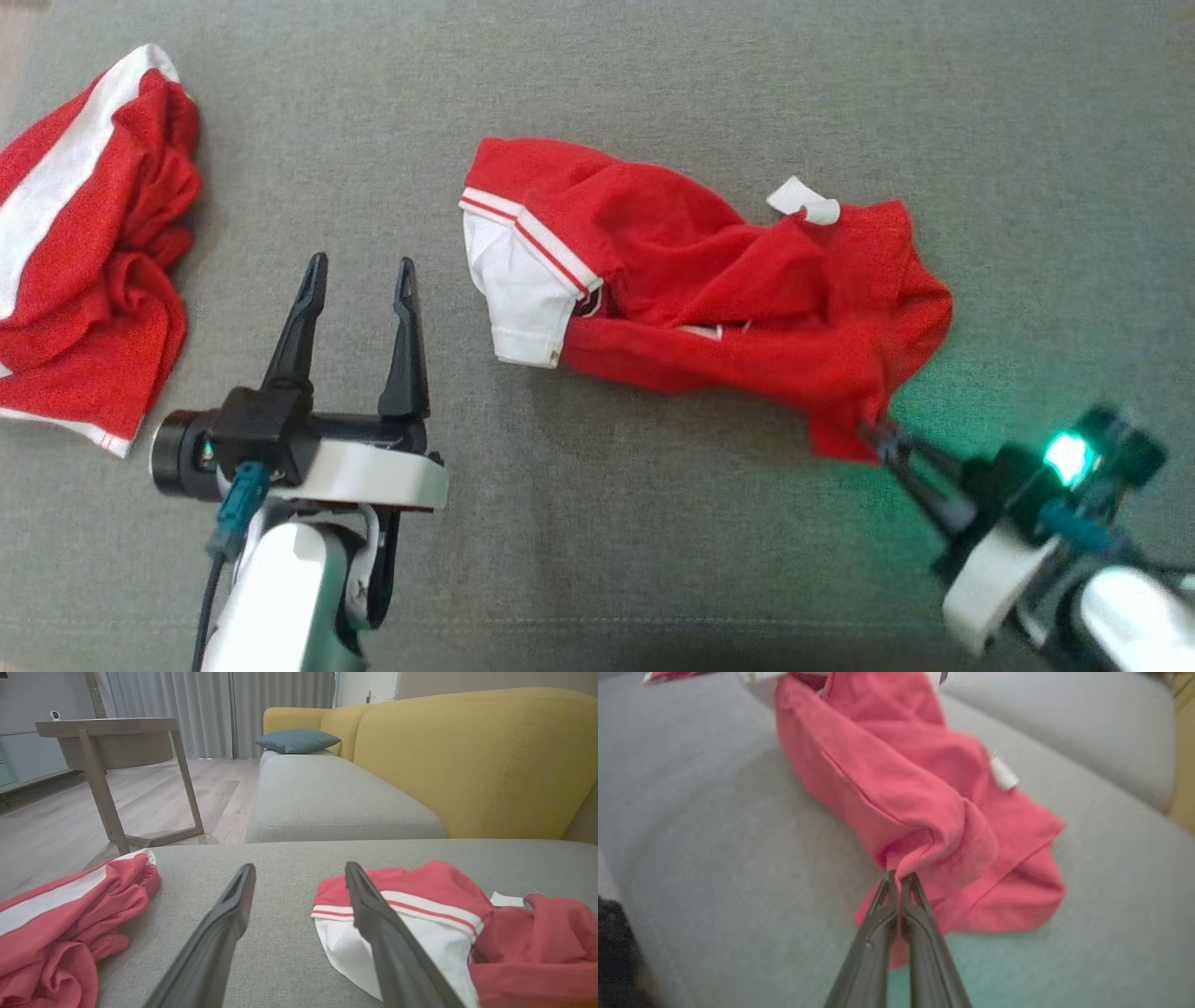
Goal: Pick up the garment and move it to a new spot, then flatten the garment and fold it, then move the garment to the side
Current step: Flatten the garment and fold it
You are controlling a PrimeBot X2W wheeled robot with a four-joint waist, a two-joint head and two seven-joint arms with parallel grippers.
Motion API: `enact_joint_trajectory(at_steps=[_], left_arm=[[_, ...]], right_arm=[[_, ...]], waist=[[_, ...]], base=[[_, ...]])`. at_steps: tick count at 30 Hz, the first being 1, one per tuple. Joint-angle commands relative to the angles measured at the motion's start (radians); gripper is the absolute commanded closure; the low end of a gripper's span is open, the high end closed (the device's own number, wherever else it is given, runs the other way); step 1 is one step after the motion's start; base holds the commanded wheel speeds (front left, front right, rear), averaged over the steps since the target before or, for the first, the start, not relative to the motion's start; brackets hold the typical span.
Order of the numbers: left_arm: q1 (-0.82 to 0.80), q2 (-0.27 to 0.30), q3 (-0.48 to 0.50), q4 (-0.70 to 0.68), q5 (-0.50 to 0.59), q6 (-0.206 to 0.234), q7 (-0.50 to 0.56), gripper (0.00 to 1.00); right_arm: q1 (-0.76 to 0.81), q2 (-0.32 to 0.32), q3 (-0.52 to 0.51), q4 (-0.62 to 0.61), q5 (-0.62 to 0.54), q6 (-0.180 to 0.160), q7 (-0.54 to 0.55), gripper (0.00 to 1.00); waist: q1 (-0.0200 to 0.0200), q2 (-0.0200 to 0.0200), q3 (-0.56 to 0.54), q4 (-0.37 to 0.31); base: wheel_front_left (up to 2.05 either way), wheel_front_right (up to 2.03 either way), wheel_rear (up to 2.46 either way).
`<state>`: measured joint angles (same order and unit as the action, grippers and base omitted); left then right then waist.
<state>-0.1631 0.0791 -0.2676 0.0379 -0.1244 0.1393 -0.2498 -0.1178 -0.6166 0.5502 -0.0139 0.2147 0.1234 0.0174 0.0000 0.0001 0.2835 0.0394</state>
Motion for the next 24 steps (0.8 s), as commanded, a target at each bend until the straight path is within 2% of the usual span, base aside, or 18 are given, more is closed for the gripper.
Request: enact_joint_trajectory(at_steps=[1,6,7,8,9,13,21,24], left_arm=[[-0.009,0.004,0.042,-0.026,0.011,-0.005,-0.012,0.0],[-0.006,0.003,0.049,-0.018,0.013,-0.013,-0.012,0.0],[-0.005,0.003,0.049,-0.016,0.013,-0.014,-0.012,0.0],[-0.004,0.002,0.05,-0.013,0.013,-0.016,-0.012,0.0],[-0.002,0.002,0.052,-0.01,0.012,-0.017,-0.012,0.0],[0.016,0.002,0.057,0.005,0.012,-0.019,-0.012,0.0],[0.057,0.015,0.076,0.024,0.009,-0.018,-0.012,0.0],[0.069,0.02,0.081,0.03,0.008,-0.017,-0.012,0.0]], right_arm=[[-0.008,-0.036,0.005,-0.037,0.01,0.007,0.008,1.0],[0.053,-0.002,0.032,-0.023,0.047,0.007,0.08,1.0],[0.06,0.012,0.036,-0.025,0.054,0.007,0.084,0.84],[0.069,0.026,0.036,-0.024,0.059,0.007,0.093,0.32],[0.081,0.04,0.038,-0.022,0.065,0.007,0.106,0.0],[0.133,0.109,-0.012,-0.042,0.091,0.007,0.101,0.0],[0.207,0.254,-0.185,-0.171,0.099,0.007,-0.059,0.0],[0.21,0.322,-0.288,-0.187,0.091,0.007,-0.099,0.0]], waist=[[0.0,-0.0001,-0.002,-0.003],[0.0,-0.0001,-0.01,-0.012],[0.0,-0.0001,-0.012,-0.012],[0.0,-0.0001,-0.014,-0.014],[0.0,-0.0001,-0.019,-0.015],[0.0,-0.0001,-0.045,-0.023],[0.0,-0.0001,-0.101,-0.047],[0.0,-0.0001,-0.12,-0.055]], base=[[0.0,0.0,0.0],[0.0,0.0,0.0],[0.0,0.0,0.0],[0.0,0.0,0.0],[0.0,0.0,0.0],[0.0,0.0,0.0],[0.0,0.0,0.0],[0.0,0.0,0.0]])
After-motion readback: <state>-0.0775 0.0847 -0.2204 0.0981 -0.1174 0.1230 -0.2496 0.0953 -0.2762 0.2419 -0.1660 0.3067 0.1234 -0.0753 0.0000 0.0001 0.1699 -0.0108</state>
